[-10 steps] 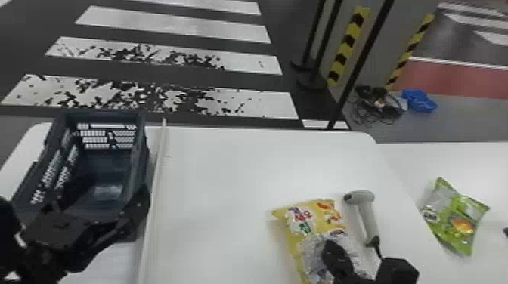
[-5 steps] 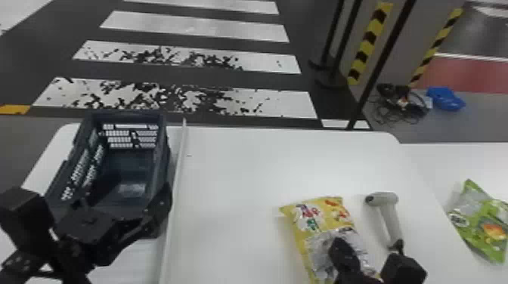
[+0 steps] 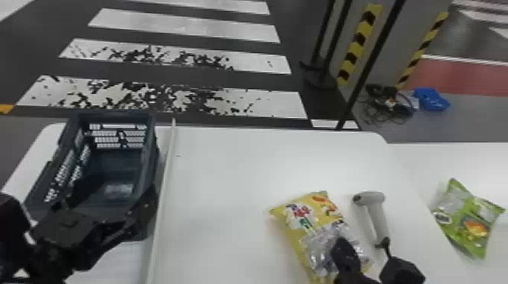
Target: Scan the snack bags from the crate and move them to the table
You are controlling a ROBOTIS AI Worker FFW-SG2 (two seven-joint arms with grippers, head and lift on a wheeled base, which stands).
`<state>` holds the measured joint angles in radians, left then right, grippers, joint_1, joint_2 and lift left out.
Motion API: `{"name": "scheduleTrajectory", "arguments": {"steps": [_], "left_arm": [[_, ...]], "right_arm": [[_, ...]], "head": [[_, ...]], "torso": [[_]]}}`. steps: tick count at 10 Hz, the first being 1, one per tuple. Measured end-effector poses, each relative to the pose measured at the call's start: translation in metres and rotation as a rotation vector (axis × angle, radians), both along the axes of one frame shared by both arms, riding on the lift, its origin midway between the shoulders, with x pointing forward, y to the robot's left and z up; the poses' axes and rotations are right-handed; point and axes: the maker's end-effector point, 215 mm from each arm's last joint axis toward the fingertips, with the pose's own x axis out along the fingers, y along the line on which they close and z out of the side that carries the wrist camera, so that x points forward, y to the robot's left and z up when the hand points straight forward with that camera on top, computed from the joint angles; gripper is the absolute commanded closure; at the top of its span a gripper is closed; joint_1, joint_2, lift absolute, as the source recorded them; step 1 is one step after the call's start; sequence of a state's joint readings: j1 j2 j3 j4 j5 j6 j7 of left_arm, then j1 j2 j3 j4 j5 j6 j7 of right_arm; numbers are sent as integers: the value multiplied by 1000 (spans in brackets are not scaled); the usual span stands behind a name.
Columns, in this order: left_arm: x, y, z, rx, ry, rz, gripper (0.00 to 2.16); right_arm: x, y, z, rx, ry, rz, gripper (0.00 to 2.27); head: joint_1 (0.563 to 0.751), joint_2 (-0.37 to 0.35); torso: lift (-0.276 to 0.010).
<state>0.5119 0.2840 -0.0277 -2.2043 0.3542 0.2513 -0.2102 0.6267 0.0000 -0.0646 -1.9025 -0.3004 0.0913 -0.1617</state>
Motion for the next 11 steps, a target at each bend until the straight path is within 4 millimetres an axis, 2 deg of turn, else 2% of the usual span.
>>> {"name": "scheduleTrajectory", "arguments": {"steps": [2,4,6,7,9,11], "left_arm": [[2,1,2,-3,-4,-2,46],[4,0,1,-6,-3,-5,46],[4,-1,1,-7,-2,-5,46],[4,-1,1,-7,-2,-3,46],[4,-1,2,-10,-3,-3,46],[4,-7,5,-16,-9,-8,46]], "right_arm": [[-13,7,-8,-4,14,3,2240],[-19,27,-7,0,19,25,2240],[-25,50,2,-16,22,42,2240],[-25,56,14,-22,8,48,2240],[-18,53,48,-36,-48,47,2240],[-11,57,65,-38,-90,80,2240]], "head": [[695,-179],[695,-152],[695,-123],[695,-111],[695,-108],[695,-112]], "torso": [[-95],[-95],[-95],[-95],[-95],[-95]]}}
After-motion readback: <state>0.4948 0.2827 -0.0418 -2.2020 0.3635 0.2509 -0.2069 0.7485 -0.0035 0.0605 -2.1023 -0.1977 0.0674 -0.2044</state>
